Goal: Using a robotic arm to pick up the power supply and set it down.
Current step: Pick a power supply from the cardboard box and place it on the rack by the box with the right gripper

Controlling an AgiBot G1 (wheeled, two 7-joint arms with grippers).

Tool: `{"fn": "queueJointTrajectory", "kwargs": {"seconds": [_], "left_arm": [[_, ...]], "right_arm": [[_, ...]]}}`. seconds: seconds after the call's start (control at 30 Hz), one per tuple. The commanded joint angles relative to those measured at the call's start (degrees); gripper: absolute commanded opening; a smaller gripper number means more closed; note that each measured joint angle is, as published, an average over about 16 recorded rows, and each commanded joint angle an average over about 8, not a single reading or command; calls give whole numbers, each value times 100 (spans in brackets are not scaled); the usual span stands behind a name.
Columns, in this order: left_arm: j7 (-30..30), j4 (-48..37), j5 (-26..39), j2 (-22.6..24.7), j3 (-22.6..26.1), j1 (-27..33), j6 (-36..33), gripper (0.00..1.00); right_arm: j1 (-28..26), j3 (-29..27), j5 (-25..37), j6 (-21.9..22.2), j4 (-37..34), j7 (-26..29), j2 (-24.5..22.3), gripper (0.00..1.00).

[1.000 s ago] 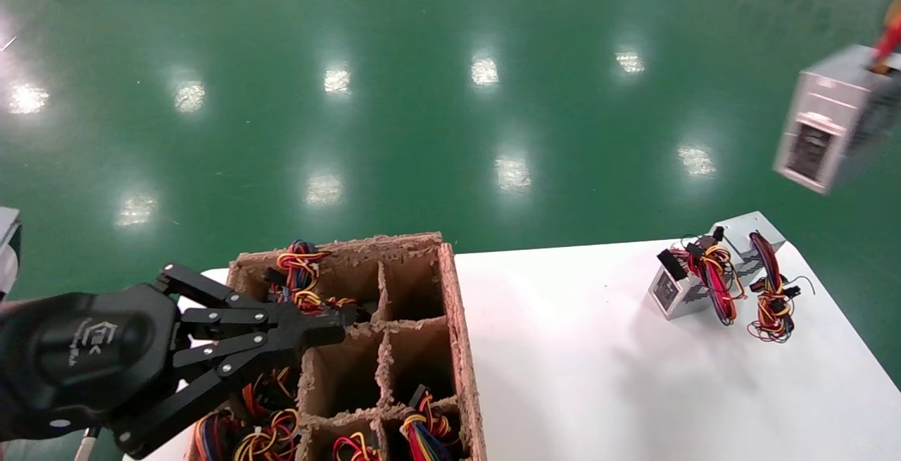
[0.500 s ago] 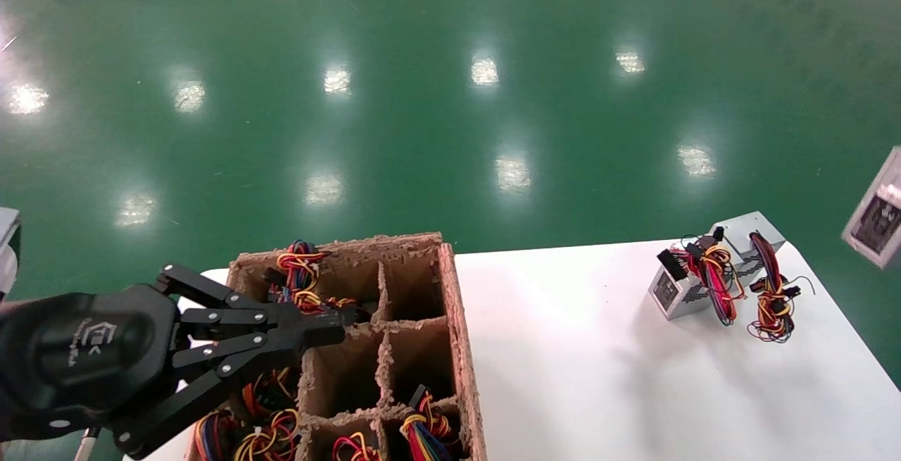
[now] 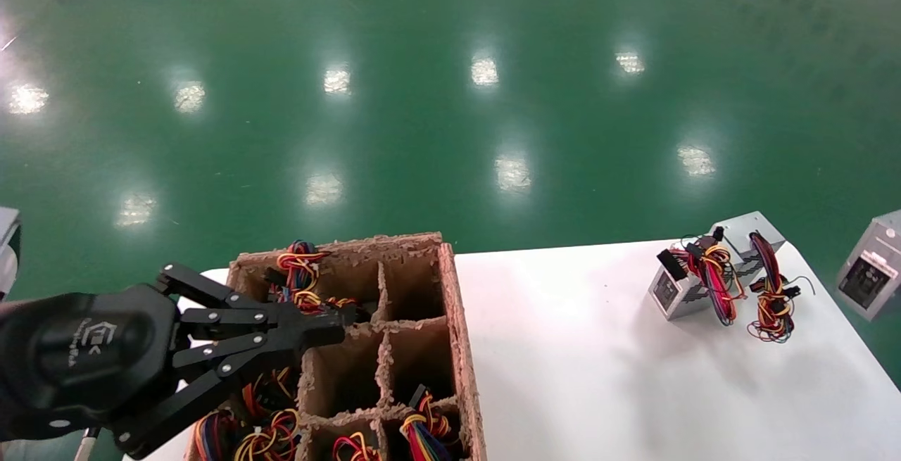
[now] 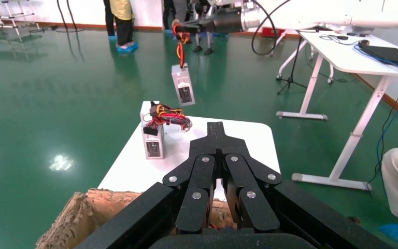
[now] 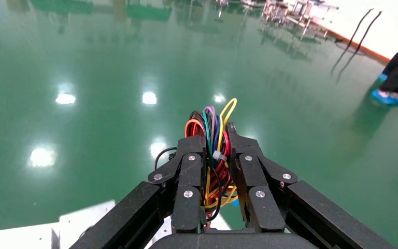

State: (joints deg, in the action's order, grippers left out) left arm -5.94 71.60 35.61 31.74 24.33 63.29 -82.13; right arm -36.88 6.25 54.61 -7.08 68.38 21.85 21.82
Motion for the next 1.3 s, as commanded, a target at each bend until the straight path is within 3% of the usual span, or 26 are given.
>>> {"fn": "queueJointTrajectory", "kwargs": {"seconds": [0.03,0.33,0.67,0.97,1.3], "left_arm": [[0,0,0,0,0,0,0,0],[0,0,0,0,0,0,0,0],[0,0,0,0,0,0,0,0],[0,0,0,0,0,0,0,0],[0,0,0,0,0,0,0,0]], "right_arm": [[4,108,17,44,-26,33,3,0],[-827,757,289,-29,-654,-14,509,0],[-1994,1273,643,-430,-1861,-210,1202,0],[-2695,1269,744,-833,-2802,-630,1653,0],[-3429,1017,683,-1259,-3762,-1455,2143,0]]}}
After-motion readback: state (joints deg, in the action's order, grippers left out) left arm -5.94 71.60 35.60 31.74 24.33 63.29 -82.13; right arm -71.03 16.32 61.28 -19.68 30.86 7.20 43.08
